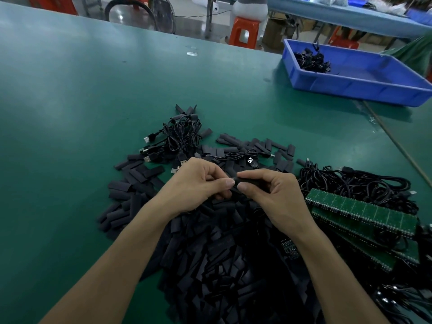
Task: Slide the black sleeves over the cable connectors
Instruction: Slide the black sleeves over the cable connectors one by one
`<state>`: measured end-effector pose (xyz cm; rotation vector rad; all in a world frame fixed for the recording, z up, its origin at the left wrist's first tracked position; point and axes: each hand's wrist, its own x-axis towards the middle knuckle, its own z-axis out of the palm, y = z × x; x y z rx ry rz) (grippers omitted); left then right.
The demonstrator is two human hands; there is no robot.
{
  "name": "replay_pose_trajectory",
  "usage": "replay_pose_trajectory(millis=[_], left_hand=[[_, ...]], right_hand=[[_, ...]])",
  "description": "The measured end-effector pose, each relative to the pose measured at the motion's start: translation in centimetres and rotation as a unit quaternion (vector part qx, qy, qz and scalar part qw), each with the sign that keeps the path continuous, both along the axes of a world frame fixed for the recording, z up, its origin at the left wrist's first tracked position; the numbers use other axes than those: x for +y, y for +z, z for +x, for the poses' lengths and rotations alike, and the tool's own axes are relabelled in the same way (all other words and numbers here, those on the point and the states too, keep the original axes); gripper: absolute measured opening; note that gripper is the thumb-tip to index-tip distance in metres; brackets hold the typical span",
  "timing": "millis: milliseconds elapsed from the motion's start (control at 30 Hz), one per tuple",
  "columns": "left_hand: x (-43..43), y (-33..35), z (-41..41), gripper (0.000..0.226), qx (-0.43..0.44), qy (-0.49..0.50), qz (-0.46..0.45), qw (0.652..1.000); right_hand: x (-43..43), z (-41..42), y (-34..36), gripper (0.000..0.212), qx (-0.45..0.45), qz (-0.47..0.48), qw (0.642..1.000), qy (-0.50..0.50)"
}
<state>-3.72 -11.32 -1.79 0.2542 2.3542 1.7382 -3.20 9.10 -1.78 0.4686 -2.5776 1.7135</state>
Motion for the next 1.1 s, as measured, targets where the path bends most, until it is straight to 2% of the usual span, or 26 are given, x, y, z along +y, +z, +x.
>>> replay_pose_trajectory(millis=[333,600,700,800,900,1100], left_hand=[[0.0,0.2,0.1,0.011,-0.008,-0.022,-0.003,1.0],[0.3,0.2,0.2,0.011,0.002,-0.017,-0.008,1.0],[0.5,0.1,0.2,0.011,0.004,0.001,0.002,1.0],[0.7,-0.1,0.2,0.013,0.005,0.028,-0.002,1.0],[0.8,-0.2,0.2,0.015,0.012,0.053,-0.02,0.998],[1.0,-0.5,0.3,0.013,0.039,0.071,-0.052,0.995]], right_hand=[[0.2,0.2,-0.6,0.012,0.013,-0.007,1.0,-0.028],[0.0,0.1,-0.3,0.023,-0.005,-0.016,1.0,-0.022],[-0.3,0.2,-0.6,0.032,-0.001,-0.055,0.994,-0.097],[-0.9,0.4,-1.1,0.026,0.017,-0.1,0.977,-0.185],[-1.4,0.6,-1.5,0.023,0.006,-0.131,0.97,-0.205],[-2.5,0.9,-1.7,0.033,0.004,-0.134,0.969,-0.206]])
